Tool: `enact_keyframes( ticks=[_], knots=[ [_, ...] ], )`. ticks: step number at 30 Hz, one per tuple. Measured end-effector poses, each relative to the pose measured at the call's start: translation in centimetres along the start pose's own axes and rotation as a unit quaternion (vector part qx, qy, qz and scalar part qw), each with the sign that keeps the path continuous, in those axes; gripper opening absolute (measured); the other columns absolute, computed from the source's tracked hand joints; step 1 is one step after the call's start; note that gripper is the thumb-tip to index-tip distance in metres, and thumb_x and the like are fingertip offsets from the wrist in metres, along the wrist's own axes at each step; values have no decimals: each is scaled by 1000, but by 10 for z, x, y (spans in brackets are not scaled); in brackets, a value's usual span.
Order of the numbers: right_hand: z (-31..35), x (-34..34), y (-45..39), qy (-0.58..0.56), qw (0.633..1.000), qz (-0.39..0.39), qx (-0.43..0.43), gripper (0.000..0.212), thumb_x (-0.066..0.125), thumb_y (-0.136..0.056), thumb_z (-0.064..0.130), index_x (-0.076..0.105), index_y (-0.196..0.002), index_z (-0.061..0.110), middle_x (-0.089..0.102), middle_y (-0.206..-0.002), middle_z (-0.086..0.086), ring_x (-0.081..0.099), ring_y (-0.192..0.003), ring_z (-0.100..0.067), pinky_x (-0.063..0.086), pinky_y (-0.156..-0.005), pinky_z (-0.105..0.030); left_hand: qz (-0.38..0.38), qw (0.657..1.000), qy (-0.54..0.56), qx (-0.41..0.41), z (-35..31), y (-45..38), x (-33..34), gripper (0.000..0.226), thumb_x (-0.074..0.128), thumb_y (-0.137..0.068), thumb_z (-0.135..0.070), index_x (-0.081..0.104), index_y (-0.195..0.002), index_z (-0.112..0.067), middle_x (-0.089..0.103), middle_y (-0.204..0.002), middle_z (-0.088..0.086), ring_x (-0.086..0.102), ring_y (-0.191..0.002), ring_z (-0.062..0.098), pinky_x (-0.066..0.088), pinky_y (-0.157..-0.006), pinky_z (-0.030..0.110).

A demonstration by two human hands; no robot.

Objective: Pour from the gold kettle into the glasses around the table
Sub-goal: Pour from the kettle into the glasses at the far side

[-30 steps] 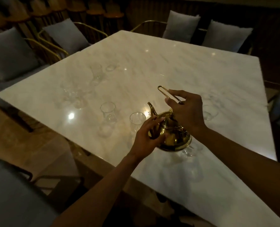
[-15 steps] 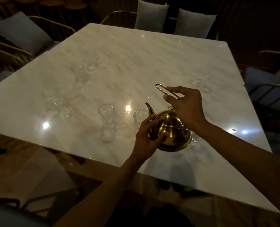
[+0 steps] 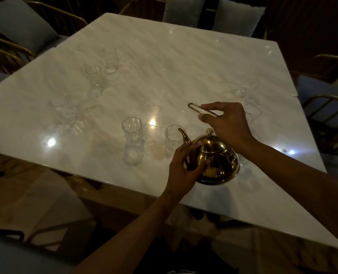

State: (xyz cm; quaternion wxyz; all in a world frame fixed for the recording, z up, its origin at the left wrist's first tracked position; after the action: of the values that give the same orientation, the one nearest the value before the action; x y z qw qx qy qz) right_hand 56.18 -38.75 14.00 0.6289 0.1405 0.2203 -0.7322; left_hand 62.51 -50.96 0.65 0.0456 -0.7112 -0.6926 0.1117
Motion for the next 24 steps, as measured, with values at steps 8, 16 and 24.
enact_keyframes(
  ticks=[8, 16, 24],
  knots=[
    [0, -2, -4, 34, 999, 19, -3, 30, 76, -80, 18, 73, -109, 12, 68, -114, 0, 57, -64, 7, 41, -52, 2, -3, 1000, 22, -19, -5, 3, 6, 48, 76, -84, -19, 57, -126, -30, 55, -134, -2, 49, -126, 3, 39, -100, 9],
    [1, -1, -12, 73, 996, 43, -4, 30, 76, -79, 20, 73, -109, 15, 66, -119, -2, 60, -86, -5, 40, -62, 0, -16, 997, 43, -69, -10, 5, 13, 48, 76, -83, -23, 57, -127, -27, 56, -132, -7, 49, -119, -10, 40, -92, 2],
    [3, -1, -18, 86, 994, 58, -9, 29, 77, -79, 21, 74, -108, 16, 68, -117, -1, 62, -88, -7, 35, -63, 4, -32, 994, 51, -86, -13, 4, 17, 48, 76, -83, -27, 57, -126, -34, 56, -133, -10, 49, -122, -5, 41, -91, 3]
  ],
)
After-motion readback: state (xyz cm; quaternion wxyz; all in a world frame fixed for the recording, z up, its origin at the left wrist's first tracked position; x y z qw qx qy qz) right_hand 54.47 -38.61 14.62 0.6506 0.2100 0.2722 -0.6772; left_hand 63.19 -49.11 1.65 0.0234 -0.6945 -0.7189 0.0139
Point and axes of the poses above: each hand's wrist, its own y-axis away from the middle knuckle, its own x-axis out of the palm, z = x × y, the point moved 1 cm from there along -y, towards the middle knuckle
